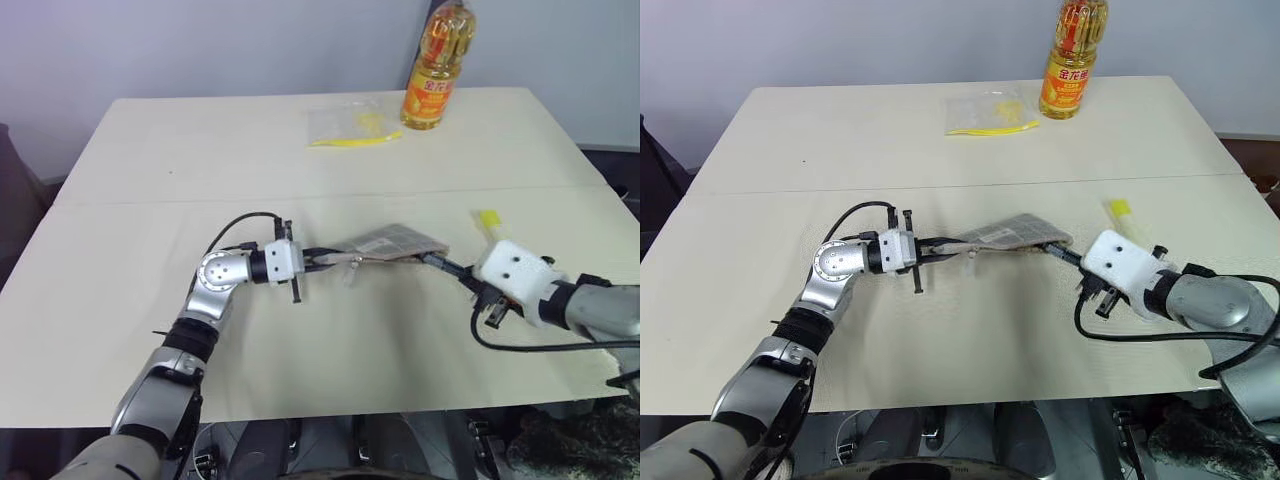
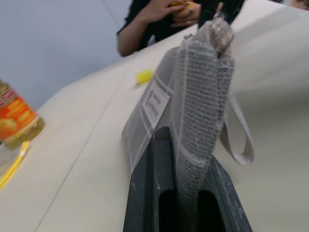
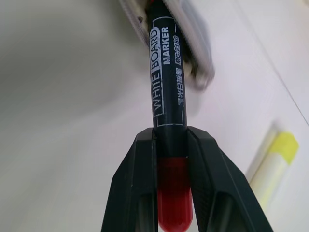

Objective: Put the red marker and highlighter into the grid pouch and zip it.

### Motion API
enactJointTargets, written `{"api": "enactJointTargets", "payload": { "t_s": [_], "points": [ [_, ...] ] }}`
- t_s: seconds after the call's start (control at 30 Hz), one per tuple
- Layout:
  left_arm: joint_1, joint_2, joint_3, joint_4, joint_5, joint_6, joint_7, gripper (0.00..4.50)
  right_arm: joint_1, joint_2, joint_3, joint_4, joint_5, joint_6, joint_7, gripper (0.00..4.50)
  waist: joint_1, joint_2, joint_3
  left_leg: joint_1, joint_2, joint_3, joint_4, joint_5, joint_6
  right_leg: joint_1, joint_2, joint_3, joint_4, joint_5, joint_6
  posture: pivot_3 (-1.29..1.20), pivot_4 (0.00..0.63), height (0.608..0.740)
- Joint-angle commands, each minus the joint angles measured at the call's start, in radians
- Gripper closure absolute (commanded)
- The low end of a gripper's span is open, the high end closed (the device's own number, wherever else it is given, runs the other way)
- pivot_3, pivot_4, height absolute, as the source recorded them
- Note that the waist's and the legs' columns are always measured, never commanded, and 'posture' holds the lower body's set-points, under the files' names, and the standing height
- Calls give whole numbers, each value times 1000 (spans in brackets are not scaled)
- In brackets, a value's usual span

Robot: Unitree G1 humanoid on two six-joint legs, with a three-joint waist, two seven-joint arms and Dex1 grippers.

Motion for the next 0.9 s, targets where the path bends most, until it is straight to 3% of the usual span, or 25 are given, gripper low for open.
{"api": "enactJointTargets", "payload": {
  "t_s": [0.03,0.2,0.33,0.6,0.8,0.9],
  "points": [
    [-23,14,-29,-29,-13,-57,-68,4500,-49,-35,66,-43,-52,-72,34,4168,-1,0,0,0,0,0,0,0,0,0,0,0,0,0,0,0,150,740],
    [-46,13,-62,-28,-39,-88,-162,4500,-200,-29,229,-64,-118,-105,83,4168,-2,0,0,0,0,0,1,0,0,0,0,0,0,0,0,0,150,740],
    [-52,2,-69,-33,-42,-82,-177,4500,-247,-3,257,-53,-125,-78,97,4168,2,0,0,-1,0,0,2,0,0,0,0,0,0,0,0,0,150,740],
    [-52,-3,-41,-3,-23,-37,-105,4500,-216,28,70,-99,-8,53,135,246,0,0,0,-2,0,0,3,-1,2,0,0,0,-1,0,0,0,150,740],
    [-57,-6,-11,28,49,-10,63,4500,-115,123,-249,-82,134,224,155,246,2,0,0,-3,0,0,6,-2,4,2,0,0,-1,1,2,0,150,740],
    [-36,-31,4,21,110,13,195,4500,-71,246,-322,121,57,241,-11,246,1,-2,0,-3,0,0,9,-3,5,3,-1,0,-1,2,3,0,150,740]
  ]
}}
